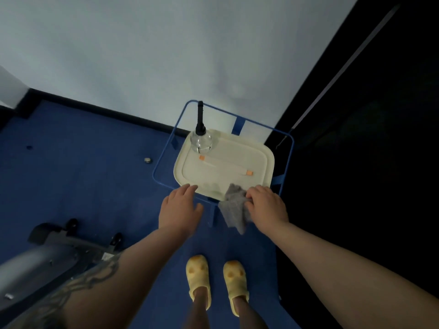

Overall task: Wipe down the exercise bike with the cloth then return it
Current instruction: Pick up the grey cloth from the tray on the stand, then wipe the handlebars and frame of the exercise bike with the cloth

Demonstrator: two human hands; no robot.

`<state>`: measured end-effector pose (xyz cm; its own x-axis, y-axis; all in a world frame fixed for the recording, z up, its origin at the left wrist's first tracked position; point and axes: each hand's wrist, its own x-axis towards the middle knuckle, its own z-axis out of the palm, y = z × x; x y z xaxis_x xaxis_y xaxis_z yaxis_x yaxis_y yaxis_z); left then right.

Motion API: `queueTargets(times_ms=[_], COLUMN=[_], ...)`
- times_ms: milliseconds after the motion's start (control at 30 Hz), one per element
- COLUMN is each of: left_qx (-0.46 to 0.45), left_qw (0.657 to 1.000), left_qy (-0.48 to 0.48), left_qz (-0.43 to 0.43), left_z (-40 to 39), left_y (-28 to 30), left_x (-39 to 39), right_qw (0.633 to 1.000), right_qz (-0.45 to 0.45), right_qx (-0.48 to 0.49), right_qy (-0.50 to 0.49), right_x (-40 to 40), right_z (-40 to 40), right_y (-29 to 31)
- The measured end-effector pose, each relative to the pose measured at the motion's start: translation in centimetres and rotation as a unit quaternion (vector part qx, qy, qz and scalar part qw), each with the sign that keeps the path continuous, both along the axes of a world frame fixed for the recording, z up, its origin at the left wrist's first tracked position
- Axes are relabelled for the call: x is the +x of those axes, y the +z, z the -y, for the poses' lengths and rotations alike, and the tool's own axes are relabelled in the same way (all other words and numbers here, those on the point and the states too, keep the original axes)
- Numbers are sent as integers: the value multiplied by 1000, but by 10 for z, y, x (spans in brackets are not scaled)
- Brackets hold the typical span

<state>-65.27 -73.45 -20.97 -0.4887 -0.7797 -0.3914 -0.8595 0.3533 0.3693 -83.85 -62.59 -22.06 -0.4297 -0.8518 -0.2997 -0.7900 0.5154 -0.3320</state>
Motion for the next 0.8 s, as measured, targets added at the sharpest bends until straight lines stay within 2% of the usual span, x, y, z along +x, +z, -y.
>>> queueTargets(times_ms=[167,400,600,800], left_qx=[-46,-126,-225,-290], left_qw=[998,983,950,905], left_qy=[32,125,203,294], left_qz=[-28,-47,-82,-100], left_z=[22,59,78,61], left_y=[61,166,257,316], left_x=[5,44,93,160], right_qw=[997,975,944,908], right_qz=[2,-12,-53,-37], right_qx=[-77,-202,-283,-349], right_qy=[30,97,160,230], right_x=[4,20,48,104], right_z=[37,103,154,192], right_y=[66,178,257,314])
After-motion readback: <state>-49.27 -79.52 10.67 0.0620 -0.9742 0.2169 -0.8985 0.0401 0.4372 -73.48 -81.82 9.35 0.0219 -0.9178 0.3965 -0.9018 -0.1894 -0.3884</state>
